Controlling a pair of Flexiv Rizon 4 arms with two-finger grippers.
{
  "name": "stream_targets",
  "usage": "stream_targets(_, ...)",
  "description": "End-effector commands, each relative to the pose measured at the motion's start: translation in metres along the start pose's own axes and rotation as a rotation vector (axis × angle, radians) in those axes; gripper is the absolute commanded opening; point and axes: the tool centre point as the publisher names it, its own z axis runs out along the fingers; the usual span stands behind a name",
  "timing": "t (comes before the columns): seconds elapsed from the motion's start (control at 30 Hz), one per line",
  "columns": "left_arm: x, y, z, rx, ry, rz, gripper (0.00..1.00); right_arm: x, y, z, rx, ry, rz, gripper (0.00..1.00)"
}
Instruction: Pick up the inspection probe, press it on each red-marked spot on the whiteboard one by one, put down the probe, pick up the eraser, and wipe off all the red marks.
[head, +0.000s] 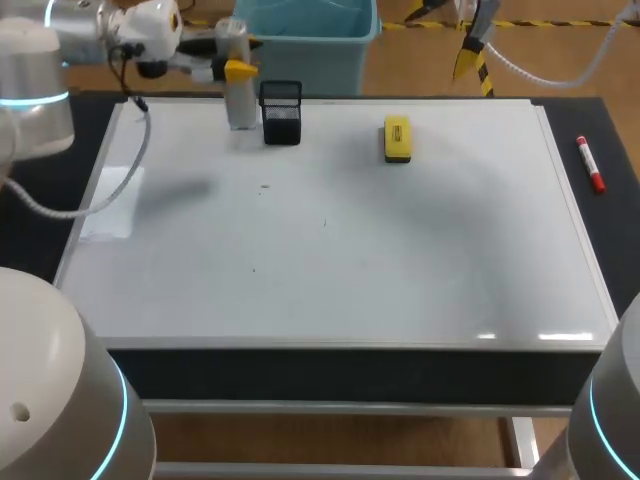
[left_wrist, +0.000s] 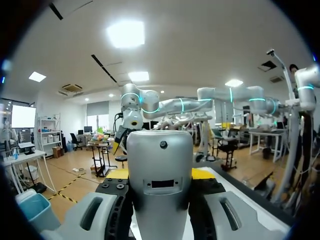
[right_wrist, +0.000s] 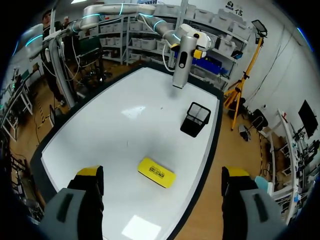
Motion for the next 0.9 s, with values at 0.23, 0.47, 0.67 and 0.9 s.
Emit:
stream_targets(0.23,-0.063,-0.014,0.025,-0.009,0.182,-0.031,0.00,-0.002,0.000,-0.002,0.004,0.008,-0.001,1.00)
stream_targets(0.47,-0.083,-0.003,0.032,-0.005,0.170,-0.049,0.00,-0.002,0.000,-0.002,0.004,0.008,-0.001,1.00)
stream_targets(0.67,-0.093,0.011,0.042,-0.009,0.153,-0.034,0.00,-0.002,0.000,-0.002,0.004,0.008,-0.001,1.00)
stream_targets(0.9,-0.102,0.024,0.049,-0.003,0.164,-0.011,0.00,-0.002,0.000,-0.002,0.004,0.008,-0.001,1.00)
